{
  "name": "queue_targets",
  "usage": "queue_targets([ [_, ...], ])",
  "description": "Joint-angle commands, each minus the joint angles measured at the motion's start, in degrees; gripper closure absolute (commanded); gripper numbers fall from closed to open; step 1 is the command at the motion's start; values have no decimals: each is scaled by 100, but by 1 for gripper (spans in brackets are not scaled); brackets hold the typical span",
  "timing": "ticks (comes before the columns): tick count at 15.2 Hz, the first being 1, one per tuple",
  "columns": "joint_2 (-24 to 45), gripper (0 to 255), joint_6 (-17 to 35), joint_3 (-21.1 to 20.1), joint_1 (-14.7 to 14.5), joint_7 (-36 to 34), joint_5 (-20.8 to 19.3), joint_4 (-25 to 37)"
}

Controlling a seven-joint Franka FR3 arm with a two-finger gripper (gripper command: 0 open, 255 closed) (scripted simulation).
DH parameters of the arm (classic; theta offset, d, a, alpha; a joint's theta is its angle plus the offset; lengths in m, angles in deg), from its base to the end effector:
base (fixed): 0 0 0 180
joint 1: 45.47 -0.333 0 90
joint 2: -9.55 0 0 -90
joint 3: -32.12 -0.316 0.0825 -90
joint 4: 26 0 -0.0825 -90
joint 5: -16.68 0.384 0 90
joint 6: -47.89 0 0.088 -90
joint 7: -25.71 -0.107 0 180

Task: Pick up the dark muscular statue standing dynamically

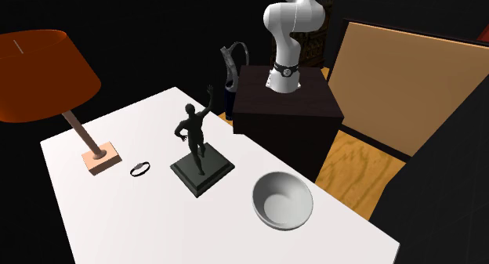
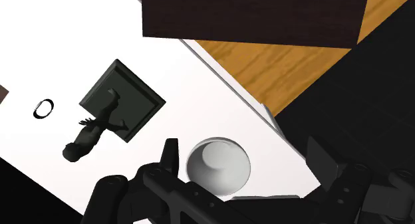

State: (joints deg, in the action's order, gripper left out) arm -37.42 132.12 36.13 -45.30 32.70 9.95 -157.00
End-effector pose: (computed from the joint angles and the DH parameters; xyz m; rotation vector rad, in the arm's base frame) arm 0.2855 -0.0429 0.6236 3.0746 0.0911 -0.0057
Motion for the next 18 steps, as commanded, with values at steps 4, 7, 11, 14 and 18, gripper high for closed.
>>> queue_targets([
  [4,248,0,454,350,72,253,-139,-162],
  [7,566,0,911,703,135,508,-248,-259],
  [11,1096,0,1515,1176,192,862,-328,-284],
  [14,1568,0,1956,1530,210,1149,-319,-224],
  [18,2291,0,2509,2002,194,1582,-184,-41],
])
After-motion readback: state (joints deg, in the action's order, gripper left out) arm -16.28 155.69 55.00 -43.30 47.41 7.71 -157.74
